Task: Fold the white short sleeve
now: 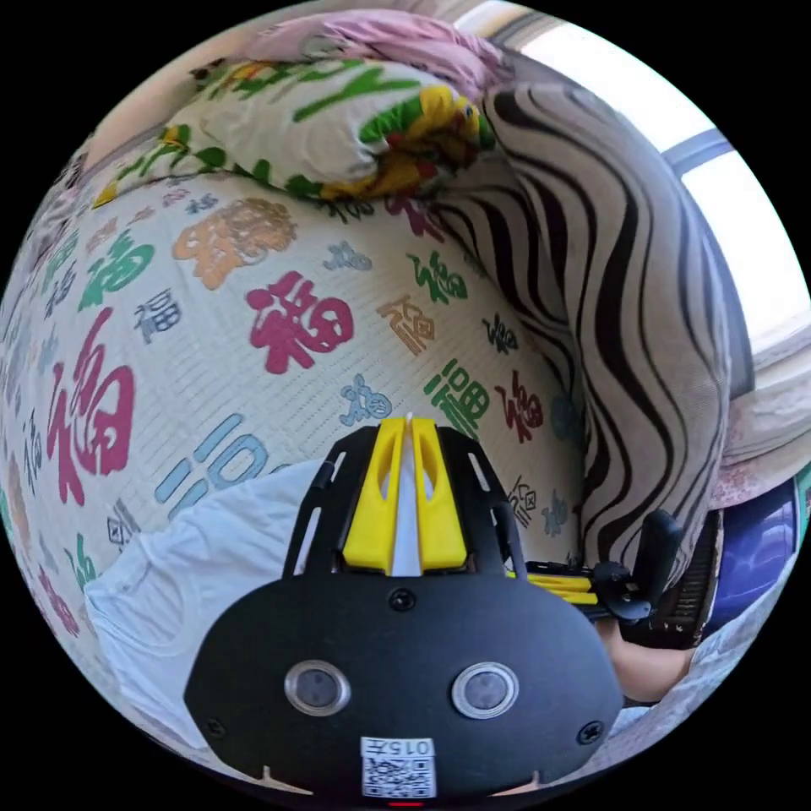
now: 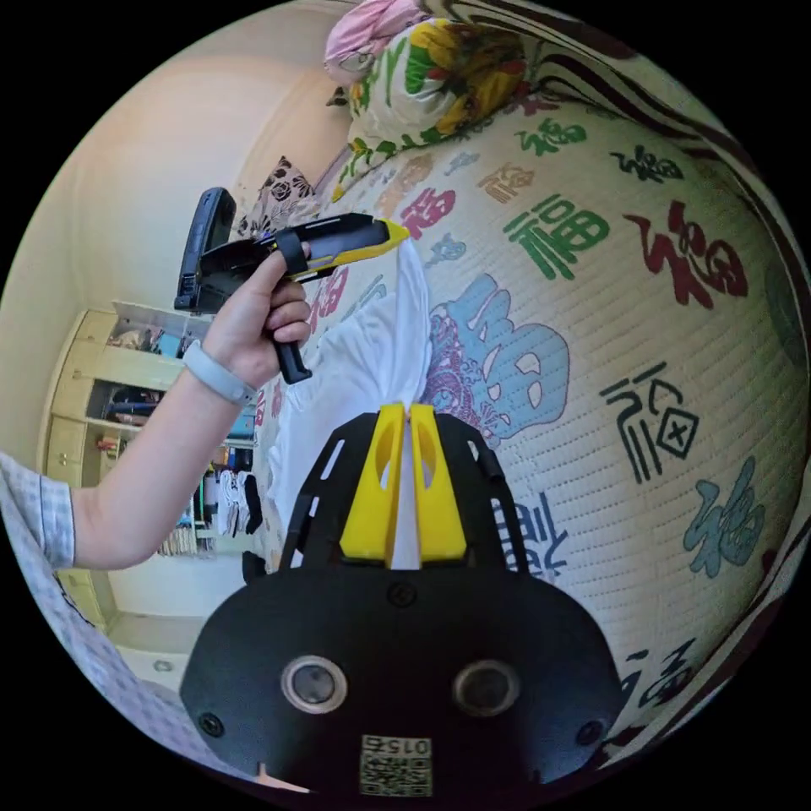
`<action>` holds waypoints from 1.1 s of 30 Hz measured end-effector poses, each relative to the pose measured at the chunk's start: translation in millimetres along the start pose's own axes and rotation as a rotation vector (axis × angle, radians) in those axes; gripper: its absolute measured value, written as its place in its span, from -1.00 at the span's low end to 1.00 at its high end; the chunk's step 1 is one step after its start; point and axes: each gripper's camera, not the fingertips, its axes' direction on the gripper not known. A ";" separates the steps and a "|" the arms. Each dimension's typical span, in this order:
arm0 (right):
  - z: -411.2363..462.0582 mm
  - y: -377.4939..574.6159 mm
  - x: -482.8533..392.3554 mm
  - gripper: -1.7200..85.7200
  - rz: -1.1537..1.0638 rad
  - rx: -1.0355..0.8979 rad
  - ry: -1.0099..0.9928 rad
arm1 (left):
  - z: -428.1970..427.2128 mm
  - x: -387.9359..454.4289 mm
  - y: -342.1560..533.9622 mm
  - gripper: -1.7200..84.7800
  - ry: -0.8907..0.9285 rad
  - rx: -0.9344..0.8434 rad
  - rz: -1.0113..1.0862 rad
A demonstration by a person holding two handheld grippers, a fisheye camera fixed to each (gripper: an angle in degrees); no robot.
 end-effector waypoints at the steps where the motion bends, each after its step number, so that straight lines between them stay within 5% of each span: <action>1: -5.2 0.7 -13.0 -0.95 -0.074 -0.009 0.011 | -23.4 -14.9 15.2 -0.96 0.016 0.074 -0.040; 6: 4.2 11.5 -68.2 -0.95 -0.370 -0.131 0.059 | -89.1 -79.2 97.3 -0.96 -0.011 0.211 -0.195; 17: 90.2 61.0 -108.9 -0.91 -0.618 -0.480 0.171 | -73.7 -149.7 224.1 -0.89 -0.082 0.091 -0.484; 24: 60.2 31.6 -102.6 -0.82 -0.485 -0.269 0.263 | -114.5 -136.1 188.3 -0.76 -0.118 0.223 -0.377; 33: 119.1 13.7 -104.1 -0.94 -0.442 -0.387 0.337 | -46.1 -143.9 69.0 -0.88 0.050 0.089 -0.253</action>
